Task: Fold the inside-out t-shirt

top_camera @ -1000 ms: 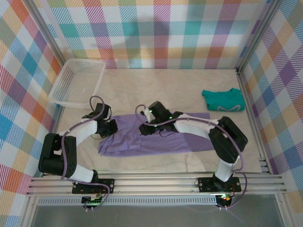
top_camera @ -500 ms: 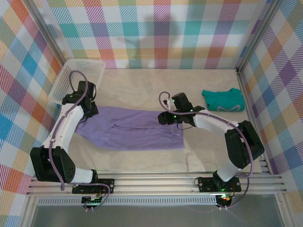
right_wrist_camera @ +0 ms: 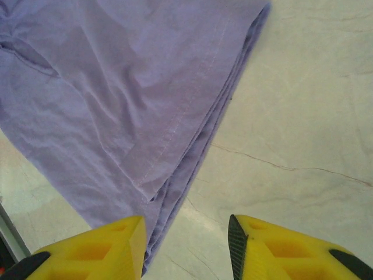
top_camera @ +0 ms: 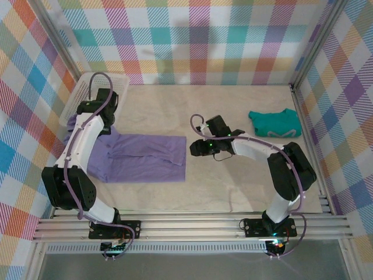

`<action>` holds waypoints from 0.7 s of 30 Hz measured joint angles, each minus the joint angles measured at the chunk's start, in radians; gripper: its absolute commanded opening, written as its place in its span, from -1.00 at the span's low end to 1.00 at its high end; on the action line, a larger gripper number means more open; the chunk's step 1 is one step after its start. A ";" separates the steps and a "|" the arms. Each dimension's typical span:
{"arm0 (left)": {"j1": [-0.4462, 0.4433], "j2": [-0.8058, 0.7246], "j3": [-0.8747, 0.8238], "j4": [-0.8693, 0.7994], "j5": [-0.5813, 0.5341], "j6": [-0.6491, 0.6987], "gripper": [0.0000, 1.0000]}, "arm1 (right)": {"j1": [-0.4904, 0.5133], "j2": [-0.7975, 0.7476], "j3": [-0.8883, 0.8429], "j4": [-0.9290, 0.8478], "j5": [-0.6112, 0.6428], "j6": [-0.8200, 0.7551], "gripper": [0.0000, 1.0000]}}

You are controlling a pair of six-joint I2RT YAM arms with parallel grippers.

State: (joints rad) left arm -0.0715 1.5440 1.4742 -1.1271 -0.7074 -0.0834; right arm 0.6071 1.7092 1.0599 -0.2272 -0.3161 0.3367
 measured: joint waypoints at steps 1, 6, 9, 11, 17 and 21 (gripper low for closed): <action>-0.018 0.003 0.000 -0.004 0.006 -0.003 -1.00 | 0.004 0.003 0.001 -0.003 0.001 0.000 -0.13; -0.165 0.031 -0.002 -0.026 0.091 -0.078 -1.00 | -0.006 0.002 0.010 -0.029 0.031 -0.011 -0.12; -0.300 0.068 -0.006 -0.023 0.179 -0.150 -1.00 | -0.034 -0.001 0.010 -0.047 0.049 -0.016 -0.12; -0.387 0.108 -0.006 -0.008 0.249 -0.202 -0.83 | -0.062 -0.010 0.008 -0.061 0.063 -0.023 -0.12; -0.561 0.336 0.045 0.114 0.488 -0.322 0.04 | -0.135 -0.082 -0.030 -0.086 0.105 -0.036 -0.11; -0.581 0.388 0.071 0.201 0.596 -0.351 0.32 | -0.148 -0.118 -0.069 -0.082 0.116 -0.034 -0.08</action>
State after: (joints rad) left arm -0.6529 1.9316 1.5452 -0.9264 -0.1112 -0.4347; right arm 0.4587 1.5909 0.9909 -0.3096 -0.1997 0.3031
